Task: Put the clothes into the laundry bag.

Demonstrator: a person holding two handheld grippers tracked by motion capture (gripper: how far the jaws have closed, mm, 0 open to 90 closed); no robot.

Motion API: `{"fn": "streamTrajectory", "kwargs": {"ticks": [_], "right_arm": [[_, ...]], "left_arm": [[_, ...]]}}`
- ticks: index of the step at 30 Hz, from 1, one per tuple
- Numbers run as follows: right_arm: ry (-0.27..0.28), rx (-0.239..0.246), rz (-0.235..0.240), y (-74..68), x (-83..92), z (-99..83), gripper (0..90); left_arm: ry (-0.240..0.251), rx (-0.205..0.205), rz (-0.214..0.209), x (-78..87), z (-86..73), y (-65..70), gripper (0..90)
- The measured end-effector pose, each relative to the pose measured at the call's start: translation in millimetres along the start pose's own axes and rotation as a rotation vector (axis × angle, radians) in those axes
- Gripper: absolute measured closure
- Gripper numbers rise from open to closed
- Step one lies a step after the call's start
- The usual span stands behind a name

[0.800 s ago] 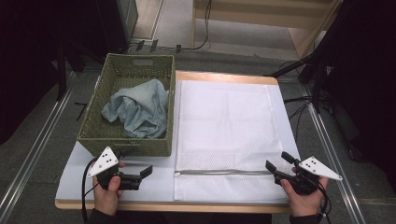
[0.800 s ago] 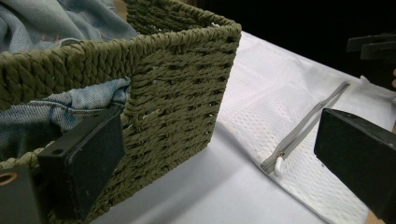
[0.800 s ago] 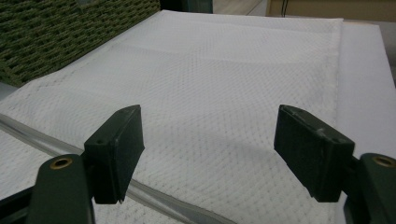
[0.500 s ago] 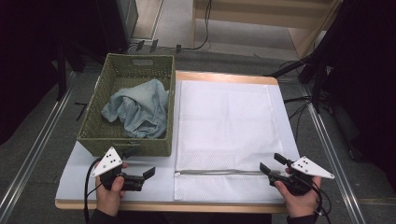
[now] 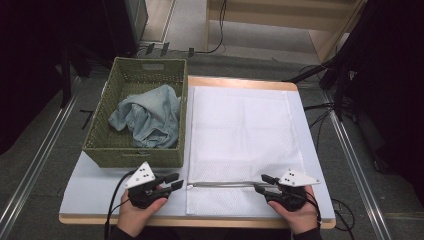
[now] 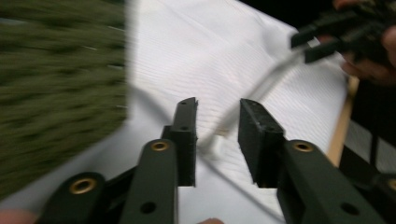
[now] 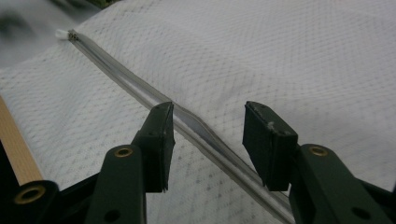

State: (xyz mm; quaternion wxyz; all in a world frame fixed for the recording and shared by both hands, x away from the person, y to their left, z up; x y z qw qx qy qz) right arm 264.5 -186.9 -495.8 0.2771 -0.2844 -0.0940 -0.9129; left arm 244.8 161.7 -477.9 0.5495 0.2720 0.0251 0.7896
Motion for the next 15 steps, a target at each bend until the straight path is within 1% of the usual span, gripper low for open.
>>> {"fn": "streamTrajectory", "kwargs": {"ticks": [1,2,3,4,5,6,7,8,9,10,11,12,13,14,15], "right_arm": [[-0.007,0.009,-0.008,-2.2,-2.5,0.2,55.3],[-0.007,0.009,-0.008,-2.2,-2.5,0.2,55.3],[-0.019,0.026,-0.031,-7.0,-7.2,1.7,57.3],[-0.019,0.028,-0.045,-7.6,-9.1,2.8,58.1],[-0.019,0.028,-0.055,-8.5,-11.5,4.8,60.1],[-0.019,0.028,-0.055,-8.5,-11.5,4.8,60.1],[-0.022,0.036,-0.058,-10.3,-17.0,8.8,61.9],[-0.032,0.045,-0.056,-10.8,-20.4,10.1,62.2],[-0.055,0.050,-0.049,-11.4,-25.7,10.7,63.1],[-0.055,0.050,-0.049,-11.4,-25.7,10.7,63.1],[-0.089,0.059,-0.052,-11.6,-32.8,9.8,68.6],[-0.089,0.059,-0.052,-11.6,-32.8,9.8,68.6],[-0.105,0.076,-0.043,-11.9,-35.9,9.2,72.5],[-0.110,0.100,-0.041,-12.7,-37.3,10.1,77.2],[-0.126,0.117,-0.040,-12.7,-37.1,12.0,84.8]], "left_arm": [[-0.036,-0.009,-0.015,-7.4,-1.6,4.3,76.1],[-0.036,-0.009,-0.015,-7.4,-1.6,4.3,77.5],[-0.097,-0.029,-0.033,-21.8,-5.7,11.9,79.0],[-0.126,-0.042,-0.036,-28.3,-7.8,15.2,80.1],[-0.161,-0.061,-0.030,-33.6,-9.7,17.2,80.9],[-0.161,-0.061,-0.030,-33.6,-9.7,17.2,81.3],[-0.206,-0.085,-0.003,-39.4,-11.0,19.6,81.4],[-0.218,-0.082,0.001,-39.7,-11.1,19.6,81.3],[-0.217,-0.073,-0.002,-40.1,-11.6,18.9,81.3],[-0.217,-0.073,-0.002,-40.1,-11.6,18.9,81.4],[-0.243,-0.057,0.005,-40.9,-14.0,16.2,81.5],[-0.243,-0.057,0.005,-40.9,-14.0,16.2,81.4],[-0.259,-0.051,0.007,-42.2,-15.8,15.3,81.4],[-0.258,-0.051,0.006,-42.4,-15.7,15.1,81.6],[-0.255,-0.045,0.005,-42.8,-15.5,15.0,81.7]]}}
Point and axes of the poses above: each handheld gripper's, and its own axes: x roughly backward along the jaws, z roughly out of its top, y roughly to its right, the point moved 4 cm from there along -x, roughly forward along the jaws, and after that the axes turned 14 degrees about -z, right-handed, at the moved point
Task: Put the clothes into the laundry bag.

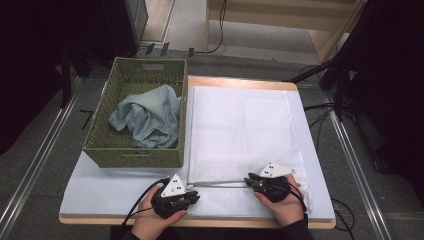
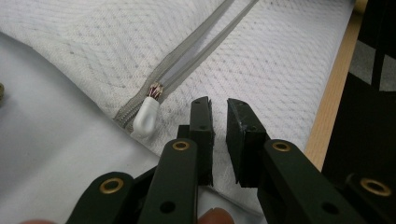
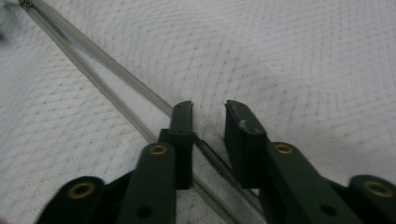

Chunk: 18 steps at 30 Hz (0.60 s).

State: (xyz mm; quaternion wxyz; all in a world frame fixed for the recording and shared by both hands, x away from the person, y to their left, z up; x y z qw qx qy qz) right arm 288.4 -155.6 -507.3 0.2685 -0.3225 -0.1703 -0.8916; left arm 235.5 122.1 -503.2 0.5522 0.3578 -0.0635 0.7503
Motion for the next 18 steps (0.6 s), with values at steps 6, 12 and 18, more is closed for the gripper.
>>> {"fn": "streamTrajectory", "kwargs": {"ticks": [6,12,18], "right_arm": [[0.122,-0.072,0.058,8.2,13.9,32.1,90.0],[0.104,-0.128,0.061,19.2,-12.0,33.9,89.8],[0.059,-0.099,0.072,16.7,-26.6,18.6,80.9]], "left_arm": [[0.001,0.014,-0.009,0.2,-0.1,-1.7,82.4],[0.006,0.017,-0.015,0.5,-0.3,-2.2,81.9],[0.008,0.019,-0.027,0.9,-0.6,-2.8,80.6]]}}
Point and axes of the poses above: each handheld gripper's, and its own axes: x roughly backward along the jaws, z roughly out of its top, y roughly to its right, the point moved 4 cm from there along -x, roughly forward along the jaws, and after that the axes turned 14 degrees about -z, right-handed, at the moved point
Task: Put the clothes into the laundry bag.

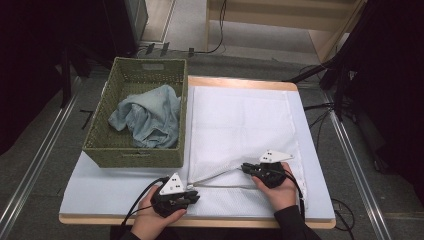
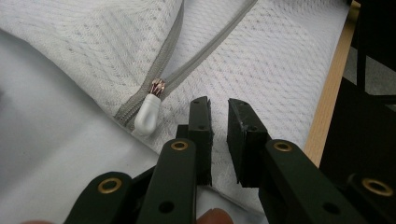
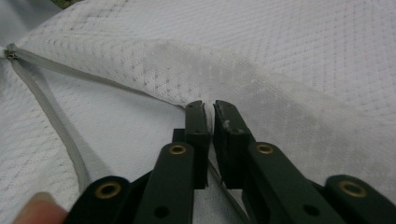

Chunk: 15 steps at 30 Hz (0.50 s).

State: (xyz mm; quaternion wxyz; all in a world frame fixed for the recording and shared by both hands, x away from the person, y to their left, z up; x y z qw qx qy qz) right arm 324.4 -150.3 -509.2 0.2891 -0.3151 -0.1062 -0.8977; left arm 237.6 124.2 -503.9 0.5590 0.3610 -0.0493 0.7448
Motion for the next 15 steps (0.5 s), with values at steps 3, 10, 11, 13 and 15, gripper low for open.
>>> {"fn": "streamTrajectory", "kwargs": {"ticks": [3,10,11,13,15], "right_arm": [[0.000,0.025,-0.016,-1.5,-0.3,-1.7,66.1],[-0.009,0.125,-0.046,-7.6,-0.5,-3.9,45.3],[-0.013,0.131,-0.051,-8.1,-0.5,-3.7,46.5],[-0.020,0.122,-0.052,-8.2,-0.5,-3.0,53.9],[-0.021,0.119,-0.047,-9.0,1.1,-3.1,67.2]], "left_arm": [[0.001,-0.002,-0.001,0.2,-0.2,0.1,80.0],[0.001,0.004,-0.004,0.6,-0.4,0.0,78.7],[0.001,0.004,-0.004,0.6,-0.4,0.0,78.7],[0.001,0.006,-0.005,0.5,-0.2,-0.1,78.7],[0.000,0.008,-0.002,0.4,-0.2,-0.1,78.8]]}}
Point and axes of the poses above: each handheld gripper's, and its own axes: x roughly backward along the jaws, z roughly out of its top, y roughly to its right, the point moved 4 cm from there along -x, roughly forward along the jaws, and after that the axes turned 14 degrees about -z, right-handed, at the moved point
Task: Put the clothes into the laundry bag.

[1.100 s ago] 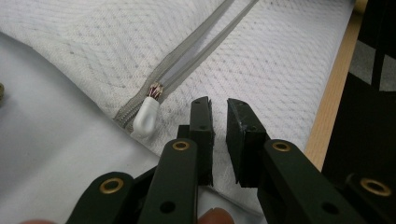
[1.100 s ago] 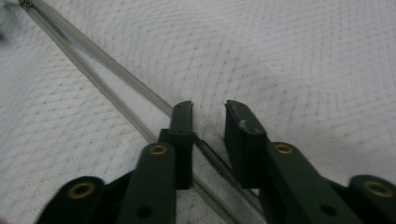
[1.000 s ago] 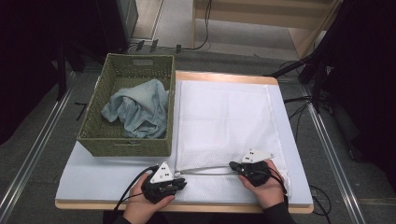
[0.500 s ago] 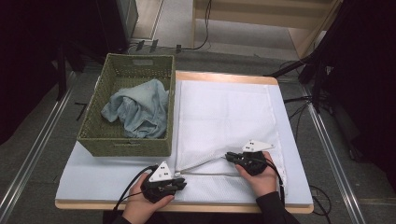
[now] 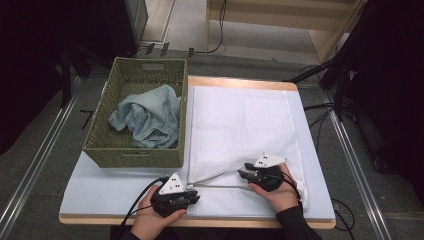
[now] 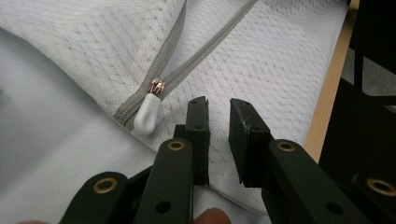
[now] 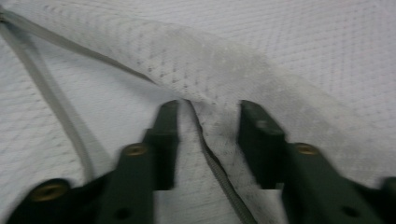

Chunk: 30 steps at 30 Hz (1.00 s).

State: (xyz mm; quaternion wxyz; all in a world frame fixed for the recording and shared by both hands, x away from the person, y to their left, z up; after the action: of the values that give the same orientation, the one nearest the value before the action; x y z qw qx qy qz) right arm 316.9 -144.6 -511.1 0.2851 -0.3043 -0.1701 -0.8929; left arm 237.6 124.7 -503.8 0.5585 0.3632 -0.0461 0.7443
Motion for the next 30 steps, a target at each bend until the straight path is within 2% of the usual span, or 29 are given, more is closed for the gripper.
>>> {"fn": "streamTrajectory", "kwargs": {"ticks": [2,3,5,6,7,10,12,15,17,18,19,21,22,23,24,27,28,29,30], "right_arm": [[-0.011,0.005,0.001,-2.2,1.6,0.7,82.7],[-0.016,0.009,-0.003,-3.1,2.2,1.3,87.4],[-0.037,0.020,0.002,-5.1,5.4,4.0,89.3],[-0.021,0.011,0.019,-5.2,7.2,5.8,89.4],[0.000,-0.015,0.038,-5.1,11.8,8.7,89.5],[0.086,-0.080,0.050,-0.1,30.3,21.9,89.6],[0.130,-0.097,0.049,2.0,42.0,29.0,89.6],[0.193,-0.093,0.030,3.4,57.5,37.1,89.7],[0.207,-0.098,0.022,3.8,60.8,38.6,89.7],[0.209,-0.098,0.016,4.2,61.6,38.2,89.7],[0.211,-0.101,0.013,4.8,61.4,37.3,89.7],[0.208,-0.110,0.016,6.3,60.8,35.4,89.7],[0.206,-0.114,0.016,6.9,60.7,34.8,89.8],[0.206,-0.114,0.016,6.9,60.7,34.8,89.8],[0.210,-0.119,0.016,8.3,61.4,34.3,89.8],[0.214,-0.121,0.012,8.6,63.5,35.1,89.8],[0.216,-0.118,0.012,9.1,64.5,35.4,89.8],[0.216,-0.118,0.012,9.1,64.5,35.4,89.8],[0.220,-0.126,0.013,9.9,66.1,35.6,89.8]], "left_arm": [[0.001,0.000,0.000,-0.1,0.0,0.0,79.0],[0.002,0.001,0.001,-0.3,0.1,0.1,79.1],[0.002,0.001,0.002,-0.3,0.1,0.1,79.2],[0.000,0.000,0.003,-0.2,0.1,0.1,79.3],[0.002,0.001,0.002,-0.3,0.2,0.1,79.3],[0.002,0.003,0.000,-0.1,0.2,-0.3,79.4],[0.003,0.011,-0.010,0.4,0.1,-0.9,78.9],[0.028,0.040,-0.042,3.5,0.4,-3.0,74.8],[0.084,0.038,-0.068,10.5,3.2,-2.3,69.4],[0.084,0.038,-0.068,10.5,3.2,-2.3,65.6],[0.134,0.021,-0.045,22.6,9.9,0.2,59.6],[0.190,0.006,-0.029,38.0,18.7,2.8,48.5],[0.232,0.005,-0.021,50.4,25.7,4.0,43.1],[0.232,0.005,-0.021,50.4,25.7,4.0,37.3],[0.276,0.004,0.013,69.6,36.0,5.0,31.8],[0.315,0.012,0.061,92.2,48.3,1.5,18.6],[0.321,0.013,0.081,98.5,51.6,-0.6,15.6],[0.321,0.013,0.081,98.5,51.6,-0.6,14.1],[0.343,0.012,0.106,110.3,59.1,-5.9,13.5]]}}
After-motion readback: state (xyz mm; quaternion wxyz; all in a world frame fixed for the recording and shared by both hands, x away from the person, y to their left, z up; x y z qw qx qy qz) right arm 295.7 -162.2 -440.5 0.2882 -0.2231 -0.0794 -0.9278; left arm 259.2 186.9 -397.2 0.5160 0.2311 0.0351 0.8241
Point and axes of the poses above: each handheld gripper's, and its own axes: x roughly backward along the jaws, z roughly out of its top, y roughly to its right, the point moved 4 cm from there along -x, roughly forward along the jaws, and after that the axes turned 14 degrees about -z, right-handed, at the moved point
